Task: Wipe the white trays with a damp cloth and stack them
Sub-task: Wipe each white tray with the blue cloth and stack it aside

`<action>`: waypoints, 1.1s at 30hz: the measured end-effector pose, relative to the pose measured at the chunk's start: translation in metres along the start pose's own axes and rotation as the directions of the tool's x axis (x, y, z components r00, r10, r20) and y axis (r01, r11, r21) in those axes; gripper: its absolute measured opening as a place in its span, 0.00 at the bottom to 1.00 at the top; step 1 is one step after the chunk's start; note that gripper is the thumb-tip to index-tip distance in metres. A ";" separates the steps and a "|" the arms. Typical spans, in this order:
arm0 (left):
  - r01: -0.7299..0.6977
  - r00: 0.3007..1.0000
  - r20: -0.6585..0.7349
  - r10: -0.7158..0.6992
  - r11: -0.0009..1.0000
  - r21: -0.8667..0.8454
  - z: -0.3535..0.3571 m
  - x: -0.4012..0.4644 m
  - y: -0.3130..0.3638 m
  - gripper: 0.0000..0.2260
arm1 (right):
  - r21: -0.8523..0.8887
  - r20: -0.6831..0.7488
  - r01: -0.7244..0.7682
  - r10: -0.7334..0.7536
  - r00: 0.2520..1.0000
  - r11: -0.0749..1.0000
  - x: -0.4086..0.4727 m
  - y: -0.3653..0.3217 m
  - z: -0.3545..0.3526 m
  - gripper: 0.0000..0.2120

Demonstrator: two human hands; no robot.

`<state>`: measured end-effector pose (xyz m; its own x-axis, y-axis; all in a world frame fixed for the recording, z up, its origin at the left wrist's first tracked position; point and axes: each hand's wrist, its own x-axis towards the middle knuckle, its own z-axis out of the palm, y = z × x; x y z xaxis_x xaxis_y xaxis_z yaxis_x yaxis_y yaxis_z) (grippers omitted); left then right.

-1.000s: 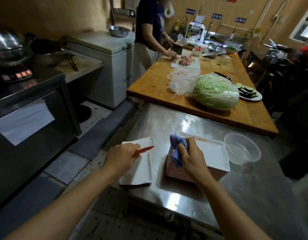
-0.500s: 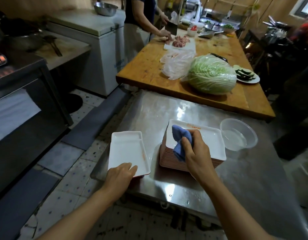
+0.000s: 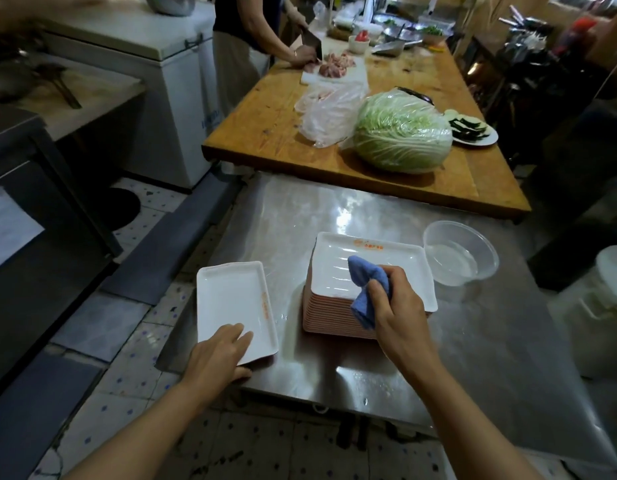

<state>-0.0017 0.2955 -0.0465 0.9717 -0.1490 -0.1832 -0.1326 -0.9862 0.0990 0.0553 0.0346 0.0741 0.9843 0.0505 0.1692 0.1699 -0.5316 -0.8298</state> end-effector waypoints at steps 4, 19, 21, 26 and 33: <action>0.084 0.989 0.119 -0.088 0.996 0.038 -0.005 0.010 0.002 0.31 | 0.022 0.000 -0.018 0.018 1.000 1.000 0.006 0.004 -0.001 0.05; 0.274 0.929 0.107 -0.355 0.465 -0.842 -0.101 0.096 0.091 0.23 | -0.445 0.144 0.188 -0.137 0.980 0.876 0.093 0.011 0.046 0.15; 0.271 0.929 0.112 -0.352 0.445 -0.853 -0.098 0.097 0.092 0.26 | -0.478 0.153 0.209 -0.154 0.976 0.853 0.093 0.013 0.052 0.19; 0.270 0.922 0.139 -0.362 0.341 -0.900 -0.093 0.098 0.094 0.27 | -0.382 0.264 0.176 -0.075 0.961 0.907 0.093 0.021 0.056 0.11; 0.256 0.924 0.148 -0.351 0.283 -0.924 -0.092 0.097 0.094 0.27 | -0.357 0.449 0.307 -0.126 0.885 0.882 0.074 0.018 0.044 0.16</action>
<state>0.0985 0.1949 0.0348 0.9159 0.1980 -0.3492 0.3917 -0.2509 0.8852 0.1334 0.0661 0.0481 0.8711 0.4909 0.0155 0.4346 -0.7557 -0.4899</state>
